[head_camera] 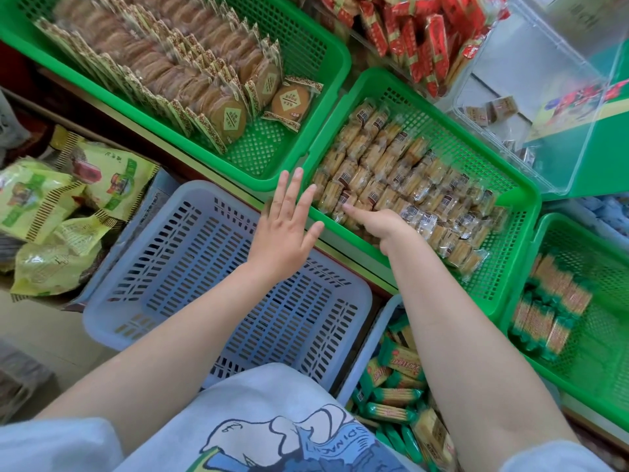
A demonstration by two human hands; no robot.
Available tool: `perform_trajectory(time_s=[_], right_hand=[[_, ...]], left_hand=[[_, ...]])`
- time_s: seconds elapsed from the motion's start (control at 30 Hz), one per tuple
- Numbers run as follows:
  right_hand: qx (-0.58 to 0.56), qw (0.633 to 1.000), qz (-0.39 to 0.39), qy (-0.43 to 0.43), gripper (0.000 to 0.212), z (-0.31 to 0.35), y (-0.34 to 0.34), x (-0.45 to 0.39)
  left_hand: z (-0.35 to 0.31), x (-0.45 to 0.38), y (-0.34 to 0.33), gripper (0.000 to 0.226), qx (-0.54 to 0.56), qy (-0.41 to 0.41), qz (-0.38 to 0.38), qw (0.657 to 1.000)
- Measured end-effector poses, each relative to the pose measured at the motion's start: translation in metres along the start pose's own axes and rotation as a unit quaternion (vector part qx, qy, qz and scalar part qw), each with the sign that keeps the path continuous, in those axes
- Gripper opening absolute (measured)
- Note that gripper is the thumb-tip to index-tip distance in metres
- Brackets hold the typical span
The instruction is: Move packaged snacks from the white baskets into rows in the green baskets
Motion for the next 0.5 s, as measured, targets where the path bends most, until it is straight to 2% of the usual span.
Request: perform_trajectory(time_s=[0.1, 0.2, 0.3, 0.5], right_hand=[[-0.01, 1.0, -0.009, 0.018, 0.091, -0.001, 0.003, -0.001], [0.037, 0.999, -0.011, 0.021, 0.096, -0.004, 0.002, 0.003], [0.078, 0.996, -0.02, 0.042, 0.091, -0.001, 0.0, 0.012], [0.062, 0.994, -0.04, 0.076, 0.085, -0.008, 0.017, 0.046]], left_hand=[[0.0, -0.001, -0.001, 0.066, -0.003, 0.001, 0.004, 1.0], [0.0, 0.0, 0.0, 0.067, -0.019, -0.002, 0.002, 1.0], [0.0, 0.0, 0.003, 0.067, -0.033, -0.001, 0.009, 0.999], [-0.005, 0.002, 0.018, 0.069, -0.033, -0.007, 0.064, 0.997]])
Point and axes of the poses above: each hand's wrist, its own x-axis away from the middle knuckle, its own y-axis out of the back of the hand, z = x × y, the point moved 5 cm from there along -x, towards the middle knuckle, and after that the axes turned 12 degrees about -x, right-handed, at the moved point
